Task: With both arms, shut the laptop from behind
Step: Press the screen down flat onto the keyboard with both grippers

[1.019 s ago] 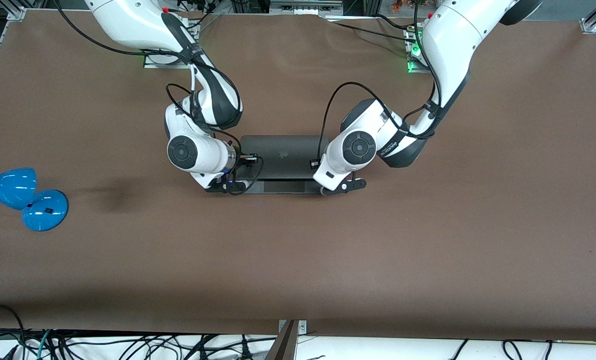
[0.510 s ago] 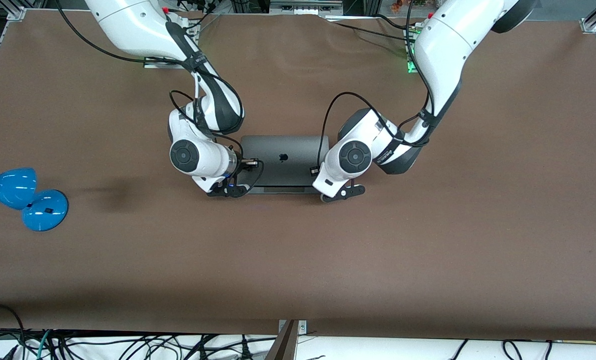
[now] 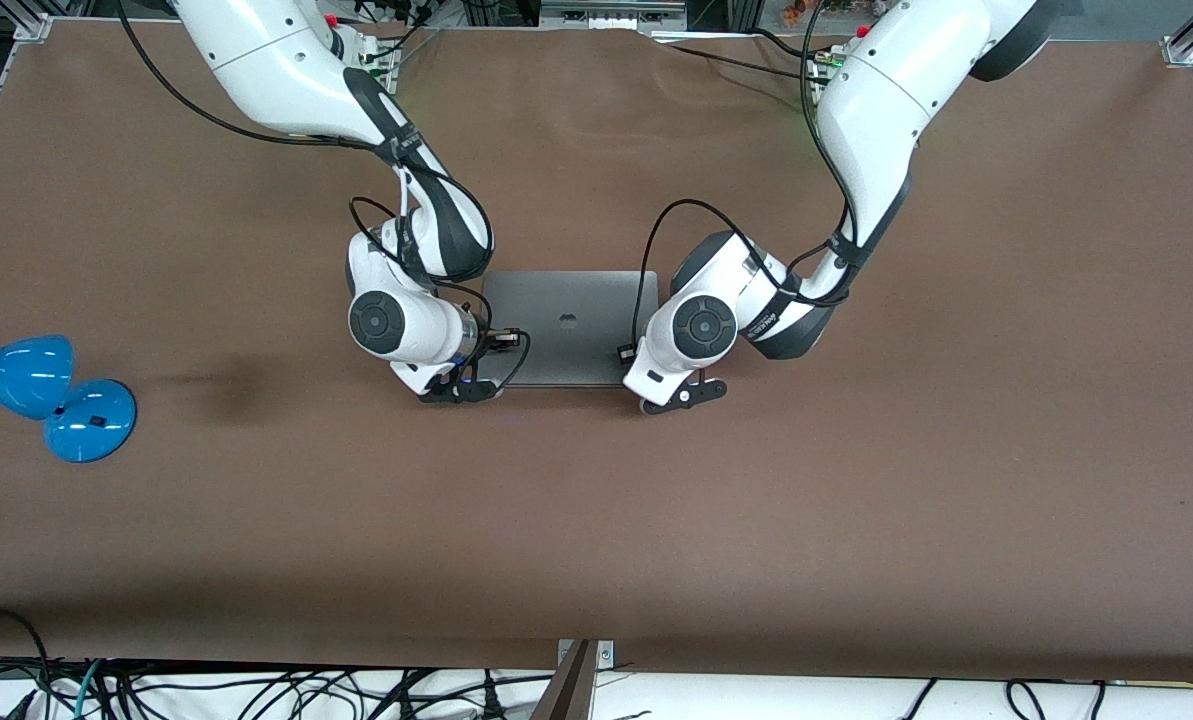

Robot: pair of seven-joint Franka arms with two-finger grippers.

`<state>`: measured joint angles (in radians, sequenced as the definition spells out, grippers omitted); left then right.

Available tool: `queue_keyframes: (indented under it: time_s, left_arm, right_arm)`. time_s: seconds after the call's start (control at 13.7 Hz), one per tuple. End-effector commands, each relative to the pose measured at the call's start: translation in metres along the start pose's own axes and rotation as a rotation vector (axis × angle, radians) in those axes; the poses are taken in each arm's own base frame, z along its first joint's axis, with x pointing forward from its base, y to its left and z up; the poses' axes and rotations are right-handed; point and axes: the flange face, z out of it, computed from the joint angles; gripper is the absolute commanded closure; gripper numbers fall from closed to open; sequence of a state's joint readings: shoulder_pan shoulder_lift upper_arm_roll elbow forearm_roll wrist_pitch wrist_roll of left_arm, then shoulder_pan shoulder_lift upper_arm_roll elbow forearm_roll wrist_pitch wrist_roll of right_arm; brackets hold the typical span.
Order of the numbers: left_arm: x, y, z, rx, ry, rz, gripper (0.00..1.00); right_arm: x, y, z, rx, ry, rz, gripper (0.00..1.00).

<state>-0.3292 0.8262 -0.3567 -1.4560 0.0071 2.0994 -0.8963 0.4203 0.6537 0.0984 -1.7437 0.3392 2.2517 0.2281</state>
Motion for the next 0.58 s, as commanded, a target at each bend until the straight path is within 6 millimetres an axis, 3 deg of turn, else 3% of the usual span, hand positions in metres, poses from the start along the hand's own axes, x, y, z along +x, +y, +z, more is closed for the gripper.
queue_keyframes:
  time_s: [0.0, 0.51]
  left_arm:
    - [0.005, 0.007, 0.006, 0.005, 0.034, -0.002, 1.0]
    - [0.007, 0.009, 0.023, 0.016, 0.061, -0.001, 1.0]
  right_arm:
    - [0.007, 0.0, 0.001, 0.0, 0.009, -0.016, 0.89]
    - [0.009, 0.001, 0.01, 0.0, 0.021, -0.016, 0.89]
